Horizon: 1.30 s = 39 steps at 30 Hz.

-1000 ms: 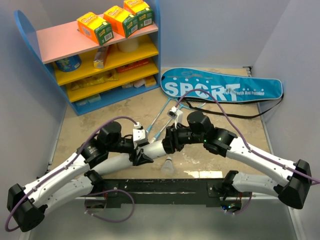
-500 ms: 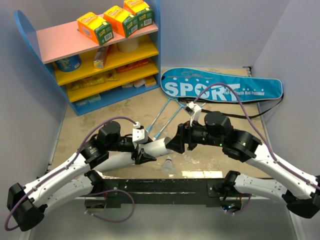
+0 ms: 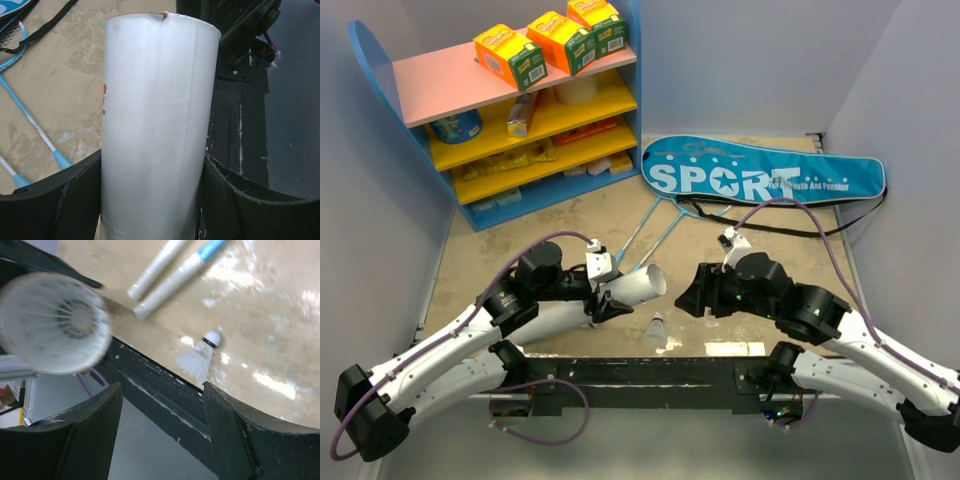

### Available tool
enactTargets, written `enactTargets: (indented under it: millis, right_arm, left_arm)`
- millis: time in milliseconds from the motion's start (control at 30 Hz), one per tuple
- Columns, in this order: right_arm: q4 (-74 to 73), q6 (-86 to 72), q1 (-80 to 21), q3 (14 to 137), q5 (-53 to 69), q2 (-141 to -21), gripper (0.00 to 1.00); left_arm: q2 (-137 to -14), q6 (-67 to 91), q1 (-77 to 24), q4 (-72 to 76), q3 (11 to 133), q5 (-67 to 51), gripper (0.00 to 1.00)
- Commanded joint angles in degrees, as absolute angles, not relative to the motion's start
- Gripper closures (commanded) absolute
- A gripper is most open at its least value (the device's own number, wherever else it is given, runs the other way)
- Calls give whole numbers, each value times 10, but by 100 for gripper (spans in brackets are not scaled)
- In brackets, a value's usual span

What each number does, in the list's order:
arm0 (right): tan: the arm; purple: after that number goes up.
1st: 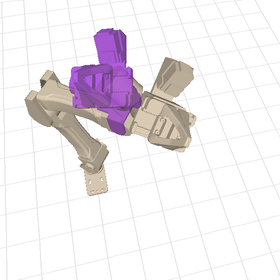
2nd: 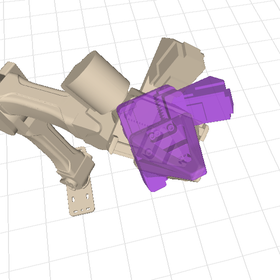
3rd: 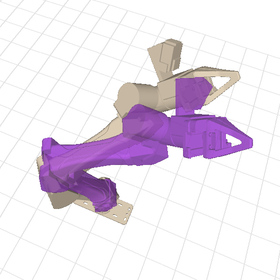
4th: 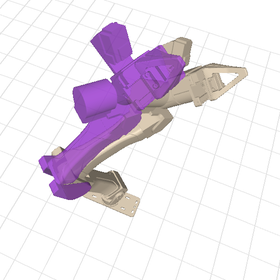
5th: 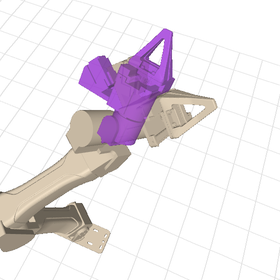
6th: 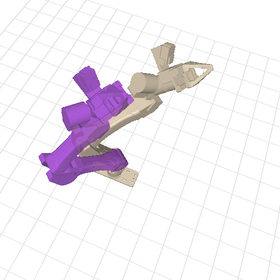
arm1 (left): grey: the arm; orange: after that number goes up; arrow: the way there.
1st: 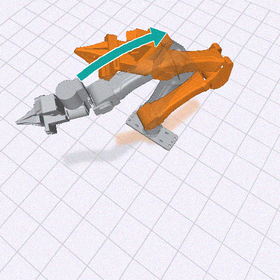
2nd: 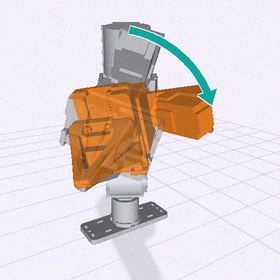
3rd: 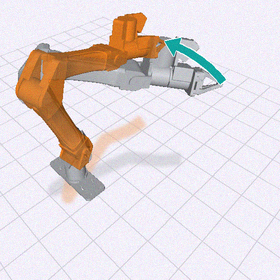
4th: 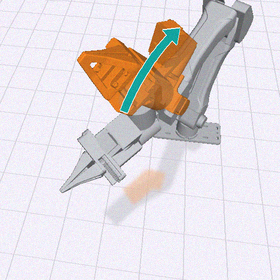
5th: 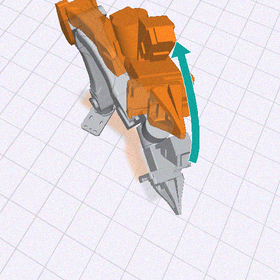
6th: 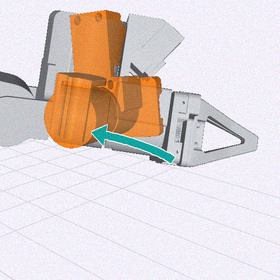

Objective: Pack up the badminton gear

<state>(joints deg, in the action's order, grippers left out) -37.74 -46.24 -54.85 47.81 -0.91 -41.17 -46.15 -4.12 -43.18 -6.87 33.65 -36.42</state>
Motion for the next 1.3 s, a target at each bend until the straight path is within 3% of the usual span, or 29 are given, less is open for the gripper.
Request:
enactTargets:
  millis: [0,267,633,800,1000,1267]
  right_arm:
    - [-369,-547,-550,419,-30,-398,32]
    - [-265,-577,-550,342,51,-453,35]
    - [-100,-628,-551,259,173,-475,40]
    - [-45,-640,-555,243,191,-511,69]
    - [-20,-634,-570,251,192,-546,97]
    - [-25,-635,-598,235,175,-564,100]
  left_arm:
    - [-449,-39,-432,-40,352,-297,100]
    - [-431,-34,-427,-55,356,-189,100]
    - [-442,-29,-415,-60,363,-199,100]
    - [-439,-28,-409,-56,361,-207,100]
    - [-442,-27,-405,-55,361,-211,100]
    - [-446,-27,-403,-55,361,-217,100]
